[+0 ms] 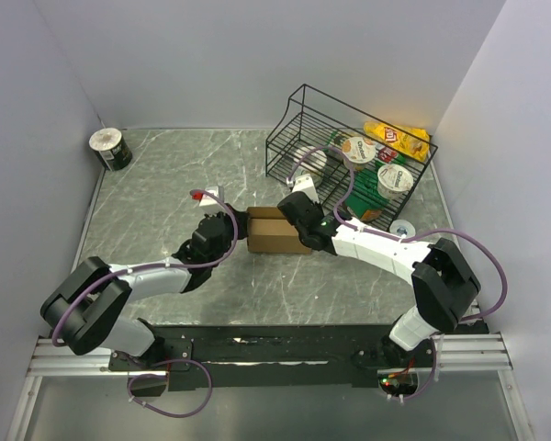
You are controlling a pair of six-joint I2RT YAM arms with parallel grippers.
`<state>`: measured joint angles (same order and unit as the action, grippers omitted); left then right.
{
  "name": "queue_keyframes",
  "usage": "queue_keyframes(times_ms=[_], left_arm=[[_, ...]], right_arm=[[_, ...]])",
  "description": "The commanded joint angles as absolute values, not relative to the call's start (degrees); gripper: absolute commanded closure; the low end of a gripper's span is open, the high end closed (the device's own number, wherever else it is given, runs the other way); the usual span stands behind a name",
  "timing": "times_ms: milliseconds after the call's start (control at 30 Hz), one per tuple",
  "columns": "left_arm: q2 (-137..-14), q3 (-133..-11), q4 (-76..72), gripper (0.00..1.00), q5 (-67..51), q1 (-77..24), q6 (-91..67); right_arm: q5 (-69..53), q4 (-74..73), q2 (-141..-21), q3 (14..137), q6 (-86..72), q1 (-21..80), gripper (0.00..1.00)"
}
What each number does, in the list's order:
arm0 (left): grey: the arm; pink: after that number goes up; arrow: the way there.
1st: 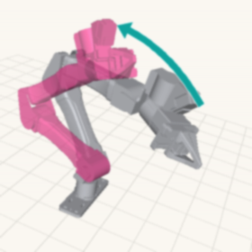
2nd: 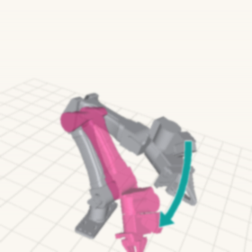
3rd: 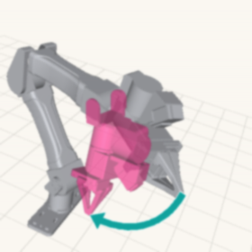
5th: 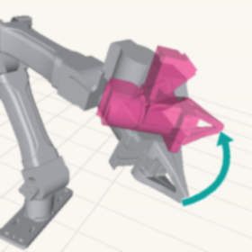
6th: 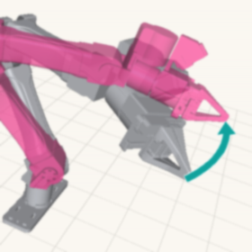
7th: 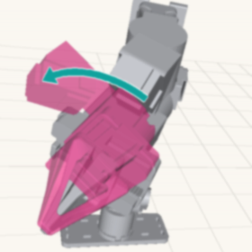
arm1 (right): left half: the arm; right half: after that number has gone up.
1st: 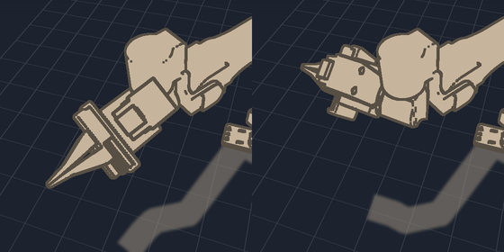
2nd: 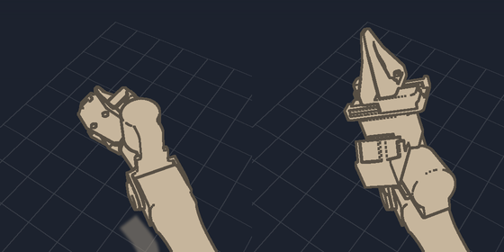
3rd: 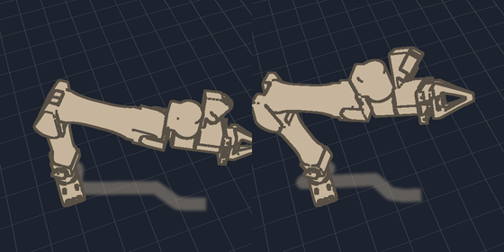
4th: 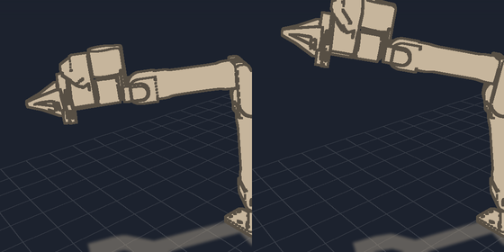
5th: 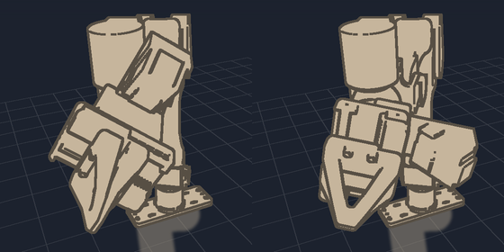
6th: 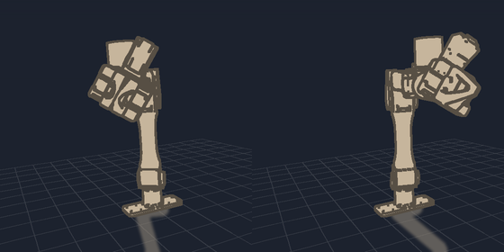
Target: Fold the paper box
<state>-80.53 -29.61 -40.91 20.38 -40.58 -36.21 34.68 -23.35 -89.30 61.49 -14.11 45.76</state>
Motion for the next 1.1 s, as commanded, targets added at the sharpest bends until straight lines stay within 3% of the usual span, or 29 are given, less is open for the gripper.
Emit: queue_keyframes(times_ms=[0, 900, 1067], left_arm=[[-80.42, -32.26, -39.82, 0.98, 11.43, -42.98, -40.78], [-84.46, -23.29, -47.02, 0.99, 9.76, -43.07, -45.09], [-82.36, -24.52, -43.34, 0.87, 10.37, -43.07, -42.37]], right_arm=[[31.46, -17.31, -90.00, 61.70, -15.73, 47.99, 1.00], [32.70, -17.93, -89.03, 61.61, -16.08, 48.52, 1.00], [33.13, -18.19, -88.77, 61.52, -16.17, 48.51, 1.00]])
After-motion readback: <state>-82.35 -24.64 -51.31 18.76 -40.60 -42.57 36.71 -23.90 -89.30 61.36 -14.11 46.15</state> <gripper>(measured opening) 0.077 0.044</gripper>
